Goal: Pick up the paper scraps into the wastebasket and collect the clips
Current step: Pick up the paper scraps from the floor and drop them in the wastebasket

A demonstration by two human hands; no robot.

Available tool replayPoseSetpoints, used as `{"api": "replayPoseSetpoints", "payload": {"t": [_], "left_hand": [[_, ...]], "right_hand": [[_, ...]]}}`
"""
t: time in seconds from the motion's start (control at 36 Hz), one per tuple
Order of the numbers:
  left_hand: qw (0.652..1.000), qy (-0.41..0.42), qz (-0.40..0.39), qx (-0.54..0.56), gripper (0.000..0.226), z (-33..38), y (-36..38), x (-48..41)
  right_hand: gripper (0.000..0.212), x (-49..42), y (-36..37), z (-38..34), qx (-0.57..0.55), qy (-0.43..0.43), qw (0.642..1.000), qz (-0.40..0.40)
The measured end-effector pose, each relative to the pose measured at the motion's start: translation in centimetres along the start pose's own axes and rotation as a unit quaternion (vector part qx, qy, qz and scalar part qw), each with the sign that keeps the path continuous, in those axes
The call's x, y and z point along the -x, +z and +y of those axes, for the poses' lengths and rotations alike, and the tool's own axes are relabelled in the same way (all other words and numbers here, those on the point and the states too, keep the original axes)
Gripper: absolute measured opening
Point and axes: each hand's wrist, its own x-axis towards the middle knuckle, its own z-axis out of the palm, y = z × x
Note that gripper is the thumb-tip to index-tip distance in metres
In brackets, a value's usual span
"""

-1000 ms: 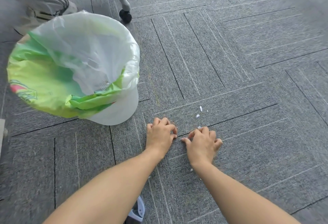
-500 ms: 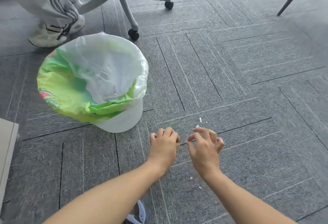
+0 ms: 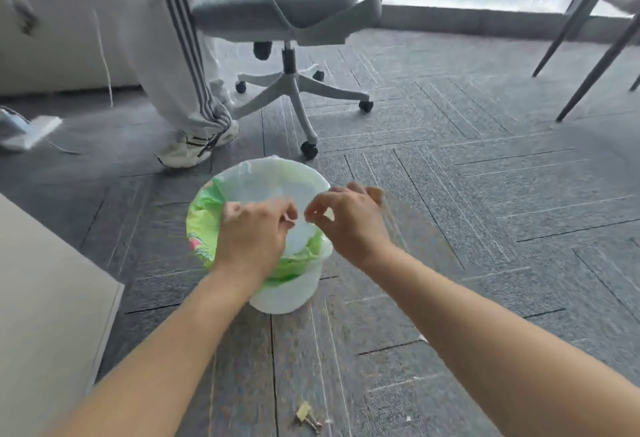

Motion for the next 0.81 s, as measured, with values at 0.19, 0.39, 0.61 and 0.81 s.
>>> {"api": "replayPoseSetpoints", "payload": {"t": [0.19,0.39,0.61,0.81], "left_hand": [[0.994,-0.074,-0.058,-0.055,0.012,-3.0,-1.2,-0.8],[0.999,0.027,0.027,-0.007,0.046,-0.5,0.5,0.0],[0.97,0.21,0.087,0.085,0.05,6.9,5.8,2.1],[0.965,0.124,-0.082,0.215,0.016,9.6,13.7,7.0]], "right_hand": [[0.014,-2.0,0.2,-0.6,0.087,-0.007,0.992,-0.092],[0.009,-0.7,-2.1,2.5,-0.05,0.059,0.997,-0.029],[0.009,5.0,-3.0,10.0,-0.076,0.129,0.988,-0.047],[0.005,11.7,-0.9,16.2,-0.017,0.229,0.97,-0.076]]}}
